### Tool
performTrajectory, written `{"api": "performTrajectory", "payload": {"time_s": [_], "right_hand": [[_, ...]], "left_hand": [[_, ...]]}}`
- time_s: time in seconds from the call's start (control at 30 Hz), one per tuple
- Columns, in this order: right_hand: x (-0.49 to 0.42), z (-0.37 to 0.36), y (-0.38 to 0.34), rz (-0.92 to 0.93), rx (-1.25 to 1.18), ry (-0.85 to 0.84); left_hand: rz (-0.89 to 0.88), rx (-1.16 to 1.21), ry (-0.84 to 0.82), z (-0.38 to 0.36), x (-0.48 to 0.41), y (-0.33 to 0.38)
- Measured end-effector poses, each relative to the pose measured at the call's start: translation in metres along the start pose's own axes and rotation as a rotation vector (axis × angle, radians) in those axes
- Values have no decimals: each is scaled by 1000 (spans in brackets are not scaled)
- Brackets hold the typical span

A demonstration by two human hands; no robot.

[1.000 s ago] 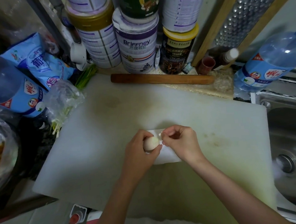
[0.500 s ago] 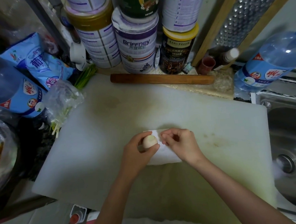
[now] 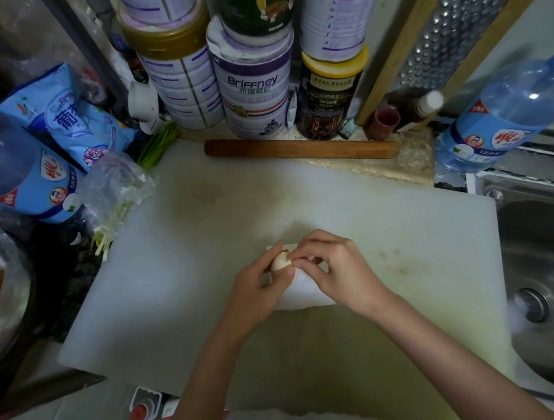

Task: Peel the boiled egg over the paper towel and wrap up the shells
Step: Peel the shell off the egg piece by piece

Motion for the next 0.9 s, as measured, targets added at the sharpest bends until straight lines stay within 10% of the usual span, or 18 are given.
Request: {"api": "performTrajectory", "payload": {"time_s": [0.9], "right_hand": [[12,-9,28,-454,-328,206]], "left_hand": [[41,155,-32,-1,7,-2]]}}
Point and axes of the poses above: each hand's wrist, its own x-axis away from the middle knuckle, its own z-axis out of the back of the hand, y = z × x, the point moved 5 cm from there along -x, towards the middle knuckle, and after that the axes turned 13 degrees about z, right-handed, at the moved point
